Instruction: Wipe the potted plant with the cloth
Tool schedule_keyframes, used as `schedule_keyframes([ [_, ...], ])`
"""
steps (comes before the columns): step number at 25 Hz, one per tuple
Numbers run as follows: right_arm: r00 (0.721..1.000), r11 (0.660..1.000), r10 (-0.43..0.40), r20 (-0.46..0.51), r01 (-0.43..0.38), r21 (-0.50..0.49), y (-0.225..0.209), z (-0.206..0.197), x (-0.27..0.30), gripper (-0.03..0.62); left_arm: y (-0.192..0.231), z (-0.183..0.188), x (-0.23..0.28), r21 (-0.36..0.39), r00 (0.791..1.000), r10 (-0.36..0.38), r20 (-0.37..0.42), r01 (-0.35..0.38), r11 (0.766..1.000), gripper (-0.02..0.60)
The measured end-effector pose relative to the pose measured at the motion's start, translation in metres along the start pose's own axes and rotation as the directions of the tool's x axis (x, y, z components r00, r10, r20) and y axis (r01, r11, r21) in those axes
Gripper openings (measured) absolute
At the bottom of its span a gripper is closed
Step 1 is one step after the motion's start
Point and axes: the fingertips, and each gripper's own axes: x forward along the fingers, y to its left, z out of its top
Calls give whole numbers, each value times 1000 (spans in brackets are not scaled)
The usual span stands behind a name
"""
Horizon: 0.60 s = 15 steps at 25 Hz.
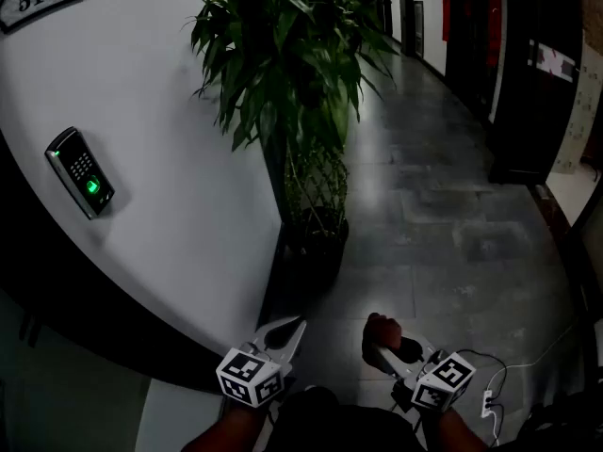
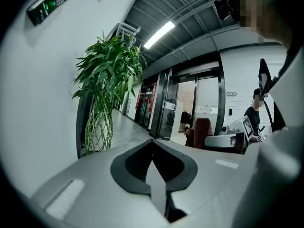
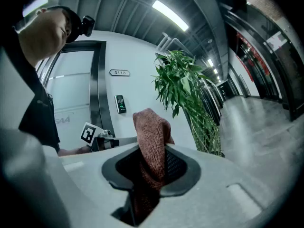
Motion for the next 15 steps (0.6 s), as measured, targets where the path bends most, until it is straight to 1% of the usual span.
schedule_keyframes([
  [4, 1000, 1000, 5, 13, -4, -6, -18, 0, 1, 71, 2, 5, 11, 5, 1000, 6, 4, -6, 1000, 17],
  [8, 999, 999, -9, 43, 11, -32, -32, 16, 7, 71, 14, 12, 29, 12, 1000, 4, -2, -4, 1000, 17],
  [12, 998, 999, -28, 53, 30, -30, -53, 28, 20, 71, 28, 27, 57, 13, 1000, -3, 4, 3, 1000, 18],
  [15, 997, 997, -50, 53, 53, -52, -81, 35, 31, 71, 47, 43, 87, 12, 999, -23, 36, 22, 1000, 17],
])
